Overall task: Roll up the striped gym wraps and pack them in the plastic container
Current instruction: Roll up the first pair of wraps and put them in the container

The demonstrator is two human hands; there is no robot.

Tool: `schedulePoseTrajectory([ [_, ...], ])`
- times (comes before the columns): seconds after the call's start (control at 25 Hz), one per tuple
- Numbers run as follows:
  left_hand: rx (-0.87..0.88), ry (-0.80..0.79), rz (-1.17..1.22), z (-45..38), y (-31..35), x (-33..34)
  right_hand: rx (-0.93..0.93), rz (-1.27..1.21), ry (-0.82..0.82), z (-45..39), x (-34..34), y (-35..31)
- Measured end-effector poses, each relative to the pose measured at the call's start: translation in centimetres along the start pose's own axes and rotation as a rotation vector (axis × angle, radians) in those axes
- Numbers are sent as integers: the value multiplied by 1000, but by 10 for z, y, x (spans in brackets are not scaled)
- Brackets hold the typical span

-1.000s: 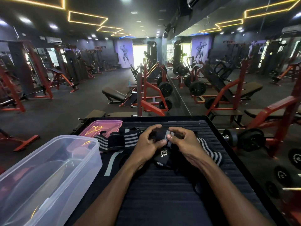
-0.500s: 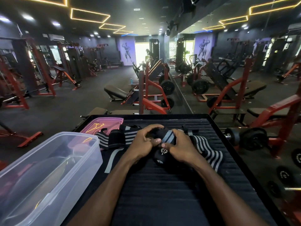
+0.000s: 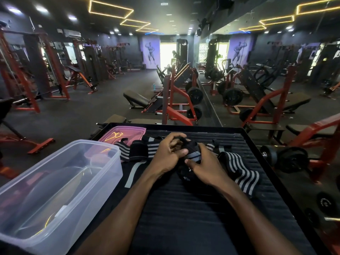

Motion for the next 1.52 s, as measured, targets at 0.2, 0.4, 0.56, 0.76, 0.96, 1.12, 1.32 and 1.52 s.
schedulePoseTrajectory([
  [0.2,0,56,66,1,9,-7,45,-83,113,3,1,-6],
  [0.4,72,107,-308,8,36,-25,33,-68,136,3,10,-23],
  [0.56,72,140,-713,13,84,-70,17,-120,73,2,20,-52],
  [0.76,58,178,-983,13,130,-150,-31,-260,26,-4,33,-103],
  [0.96,-177,9,-1506,35,108,-218,-160,-273,-31,-17,56,-172],
  [1.12,-301,-54,-1517,44,96,-252,-213,-228,-89,-23,85,-215],
  [1.32,-323,-32,-1455,45,82,-286,-262,-100,-215,-28,130,-232],
  [1.52,-298,6,-1438,49,78,-314,-321,79,-211,-38,170,-222],
])
Point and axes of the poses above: each hand's wrist, its own z-axis away from the middle knuckle, its own x-axis out of the palm, y = z × x, the point moved 3 cm from there along -z, towards the middle knuckle, and after that the axes turned 9 degrees about z, right-handed, at the moved point
